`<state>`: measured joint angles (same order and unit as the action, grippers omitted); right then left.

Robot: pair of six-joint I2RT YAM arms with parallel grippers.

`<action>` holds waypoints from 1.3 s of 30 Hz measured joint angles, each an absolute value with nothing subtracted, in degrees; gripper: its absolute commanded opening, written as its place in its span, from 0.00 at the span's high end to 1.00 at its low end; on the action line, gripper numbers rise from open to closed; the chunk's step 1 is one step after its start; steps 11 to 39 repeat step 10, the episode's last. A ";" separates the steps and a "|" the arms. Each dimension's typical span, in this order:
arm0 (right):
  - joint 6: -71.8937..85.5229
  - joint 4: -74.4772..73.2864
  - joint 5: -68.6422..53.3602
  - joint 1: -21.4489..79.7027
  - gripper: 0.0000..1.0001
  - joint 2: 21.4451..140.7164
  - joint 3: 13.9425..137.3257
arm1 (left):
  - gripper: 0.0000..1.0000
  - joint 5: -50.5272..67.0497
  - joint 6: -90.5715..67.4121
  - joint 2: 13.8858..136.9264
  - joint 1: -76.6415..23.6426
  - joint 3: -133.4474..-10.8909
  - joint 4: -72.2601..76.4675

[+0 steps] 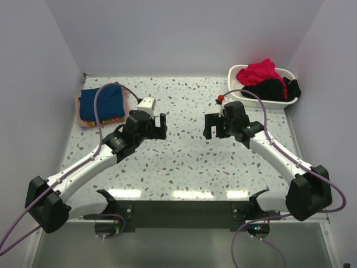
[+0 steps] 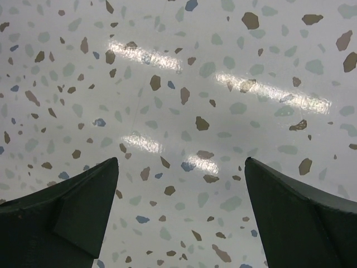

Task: Fold and stack the t-shirts
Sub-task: Reset both grippers

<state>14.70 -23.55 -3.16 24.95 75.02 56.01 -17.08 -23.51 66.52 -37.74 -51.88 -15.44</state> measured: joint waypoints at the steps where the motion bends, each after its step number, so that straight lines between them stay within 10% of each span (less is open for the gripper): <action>1: 15.03 -23.51 -2.76 24.95 0.01 74.56 55.18 | 0.00 -16.60 -23.64 66.50 -38.04 -51.29 -15.25; 39: 16.88 -23.11 -1.96 24.95 0.01 72.88 52.75 | 0.00 -14.57 -24.40 66.52 -38.41 -49.95 -13.85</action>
